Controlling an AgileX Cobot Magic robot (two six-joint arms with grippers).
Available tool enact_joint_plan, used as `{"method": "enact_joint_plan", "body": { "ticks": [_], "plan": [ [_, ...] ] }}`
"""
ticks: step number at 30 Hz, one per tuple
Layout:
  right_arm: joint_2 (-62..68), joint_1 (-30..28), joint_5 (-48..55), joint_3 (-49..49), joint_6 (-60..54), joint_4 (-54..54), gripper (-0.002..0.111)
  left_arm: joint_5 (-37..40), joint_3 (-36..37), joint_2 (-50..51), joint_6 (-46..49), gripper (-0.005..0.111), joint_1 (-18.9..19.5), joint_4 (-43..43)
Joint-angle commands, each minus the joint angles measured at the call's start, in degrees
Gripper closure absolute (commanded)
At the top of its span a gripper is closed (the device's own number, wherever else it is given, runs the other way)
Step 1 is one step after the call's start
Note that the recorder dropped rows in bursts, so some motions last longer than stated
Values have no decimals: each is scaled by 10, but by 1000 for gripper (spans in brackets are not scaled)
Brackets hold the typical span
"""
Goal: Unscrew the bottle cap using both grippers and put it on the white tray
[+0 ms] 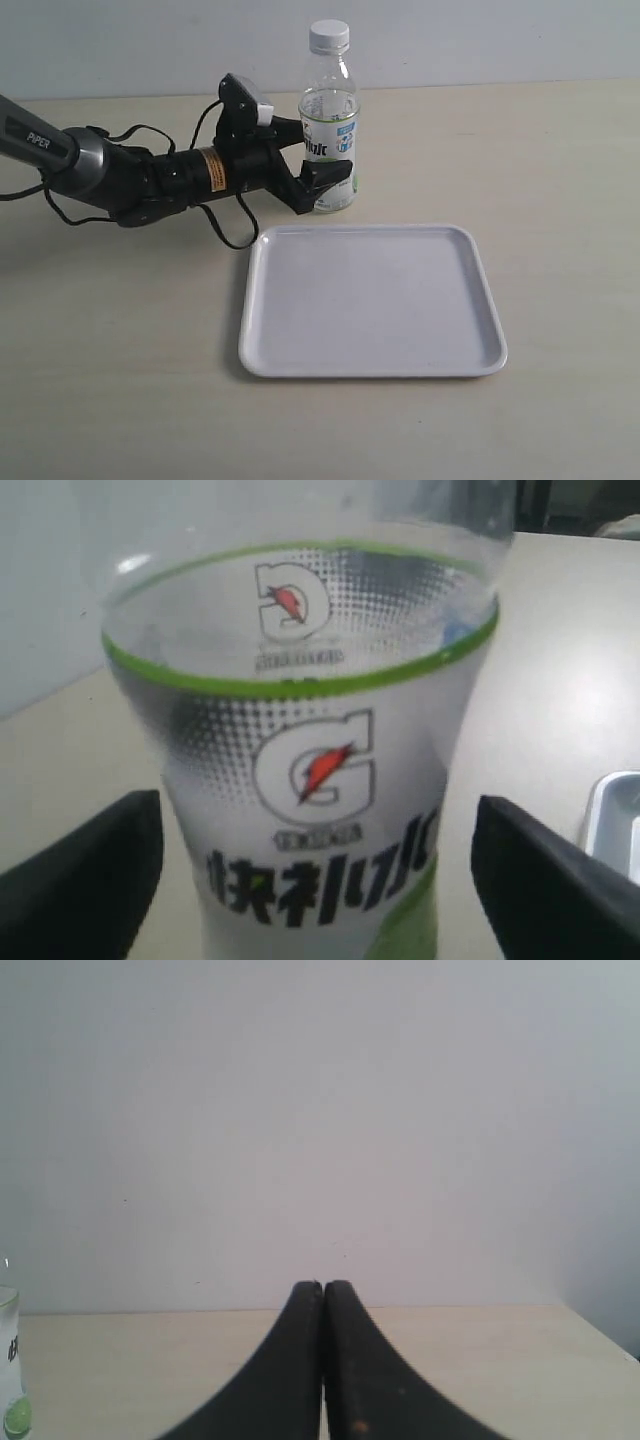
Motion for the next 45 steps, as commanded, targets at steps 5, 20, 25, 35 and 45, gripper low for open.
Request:
{"method": "enact_joint_plan", "body": {
  "ticks": [5,20,25,35,45],
  "plan": [
    [-3,-2,-3,2,-1,-1,108,-1,-35,33,7,26,-10,-24],
    [-3,-2,-3,2,-1,-1,108,3,-67,52,5,26,-17,-23],
    [-3,-2,-3,2,-1,-1,108,3,-67,52,5,26,-17,-28],
    [-3,-2,-3,2,-1,-1,108,3,-67,52,7,85,-17,-37],
    [-3,-2,-3,2,-1,-1,108,-2,-67,41,-14,107,-15,-13]
  ]
}}
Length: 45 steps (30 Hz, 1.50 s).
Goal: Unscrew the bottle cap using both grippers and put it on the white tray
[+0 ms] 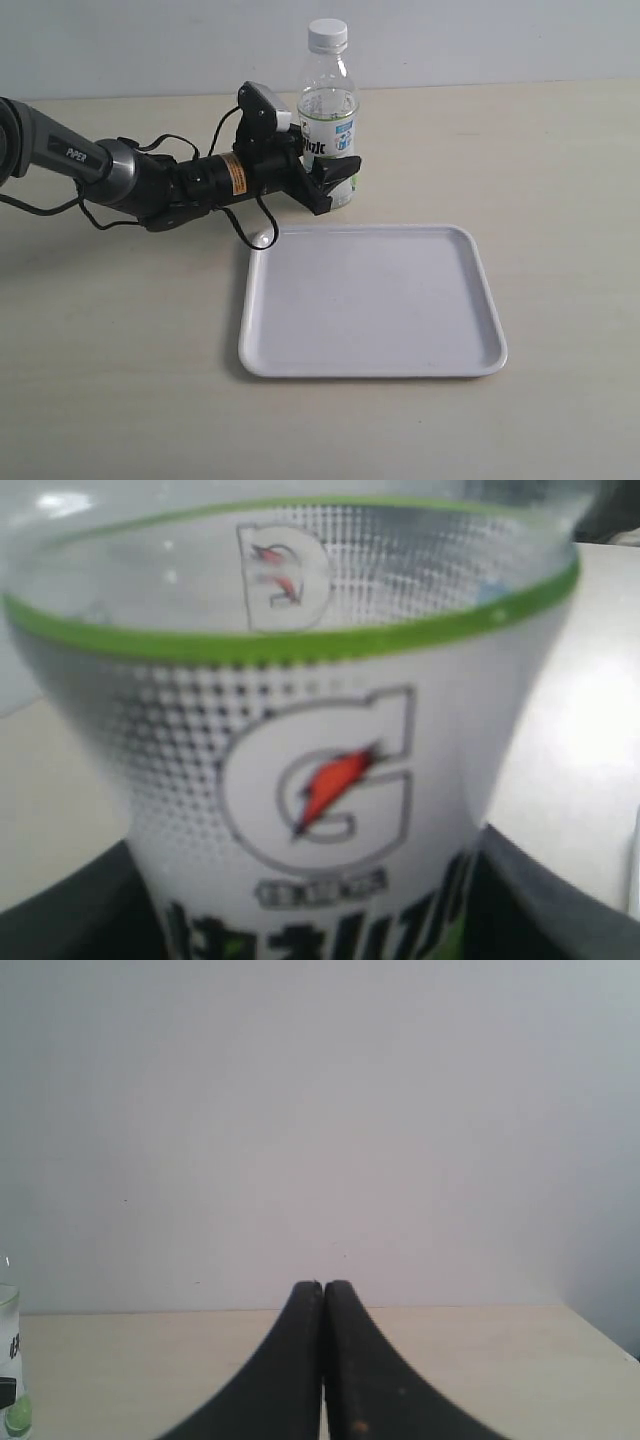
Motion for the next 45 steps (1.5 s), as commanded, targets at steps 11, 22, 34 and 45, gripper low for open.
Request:
{"method": "enact_joint_plan", "body": {
  "ticks": [11,22,34,45],
  "plan": [
    [-3,-2,-3,2,-1,-1,108,-42,-3,-12,-29,107,1,24],
    [-3,-2,-5,2,-6,-4,108,-45,-3,-12,-31,107,2,33],
    [-3,-2,-38,2,-82,-5,108,-44,-3,-12,-30,107,2,34],
    [-3,-2,-36,2,138,115,108,-44,-3,-12,-31,107,2,36]
  ]
}}
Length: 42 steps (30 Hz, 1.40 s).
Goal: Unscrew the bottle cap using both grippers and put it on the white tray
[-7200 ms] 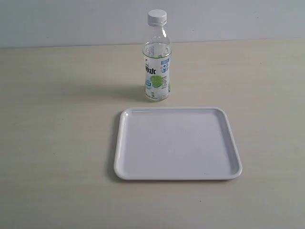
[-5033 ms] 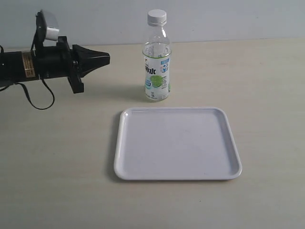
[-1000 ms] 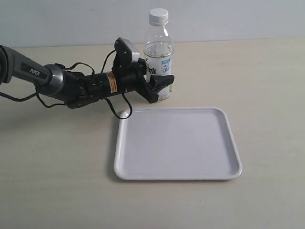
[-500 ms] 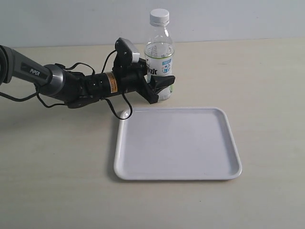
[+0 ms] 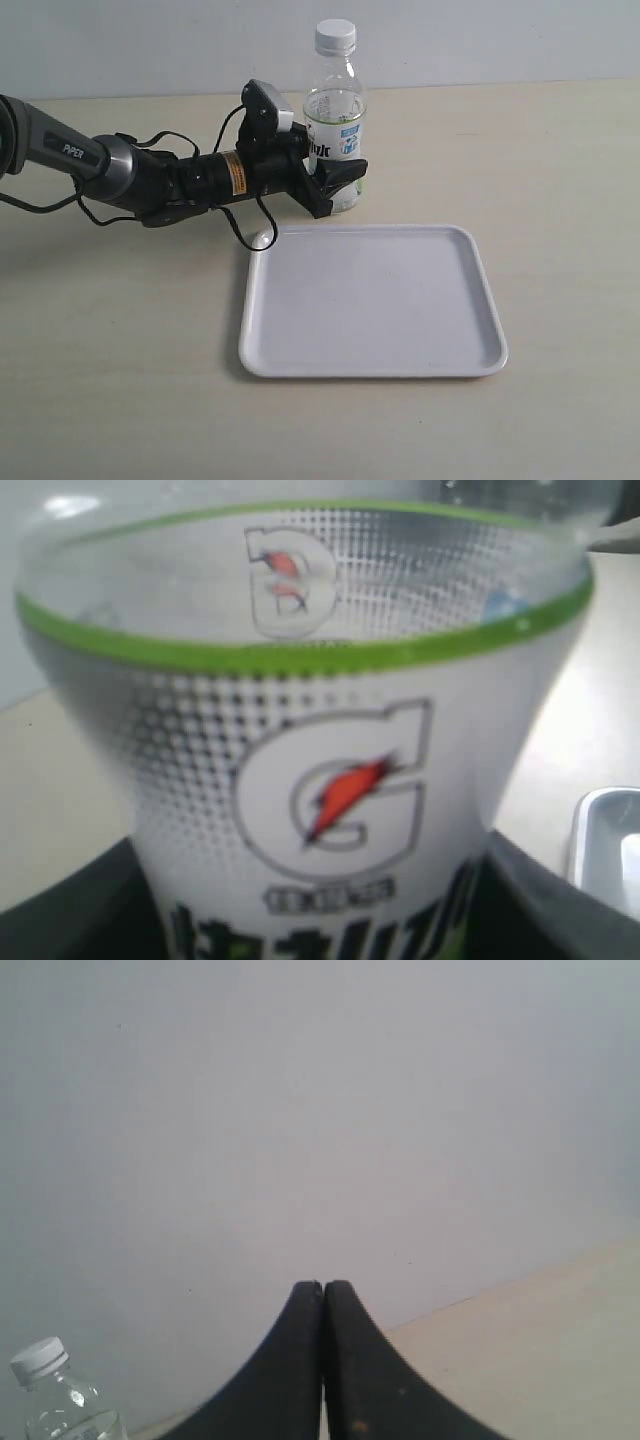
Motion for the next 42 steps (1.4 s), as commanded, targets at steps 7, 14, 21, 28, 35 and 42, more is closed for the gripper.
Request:
{"method": "enact_joint_plan", "body": {
  "ticks": [7,14,21,28,35,42],
  "plan": [
    [-3,-2,-33,2,33,15,108,-27,-3,-5,-5,107,2,-9],
    [50,-2,-57,-70,18,16,108,-27,-3,-5,-5,107,2,-9],
    [322,-2,40,-308,-108,4,108,-22,-3,-5,-5,107,2,-9],
    [642,-2,473,-669,-177,-64,108,-18,-3,-5,-5,107,2,-6],
    [911,-2,747,-954,-192,-6,107,-18,-3,-5,-4,107,2,-5],
    [1047,40,755,-1098,-208,-12,90,5,-3,-5,-4,107,2,-5]
  ]
}}
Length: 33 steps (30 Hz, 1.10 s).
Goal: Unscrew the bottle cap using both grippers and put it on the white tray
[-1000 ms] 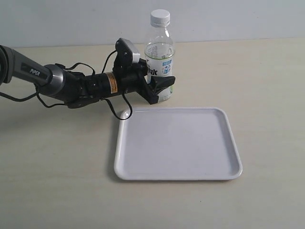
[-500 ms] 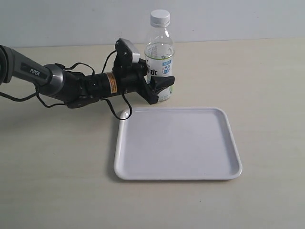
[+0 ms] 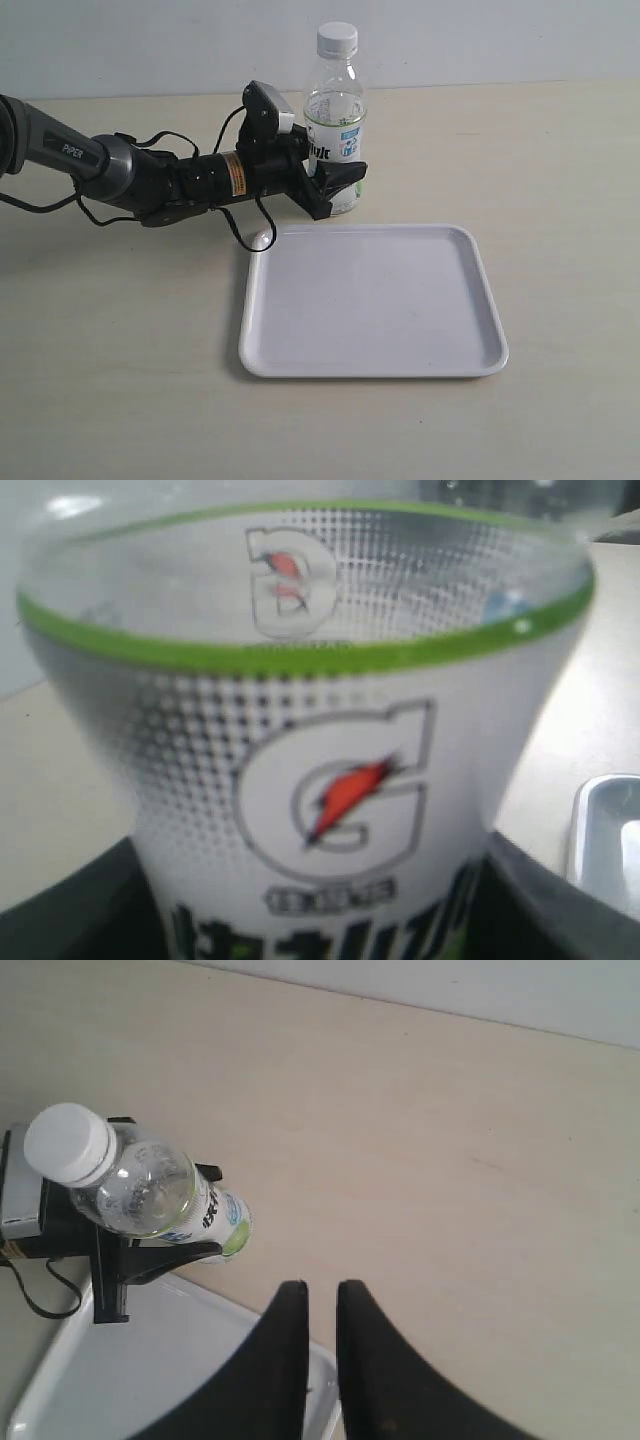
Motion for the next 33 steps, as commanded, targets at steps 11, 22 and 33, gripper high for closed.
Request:
{"method": "enact_joint_plan", "body": {
  "ticks": [11,22,33],
  "plan": [
    [124,90,11,-93,-55,-54,69,-1,-3,-5,-2,107,1,-12],
    [124,90,11,-93,-55,-52,69,-1,-3,-5,12,107,0,-12],
    [124,90,11,-93,-55,-52,69,-1,-3,-5,11,107,0,0]
  ]
}}
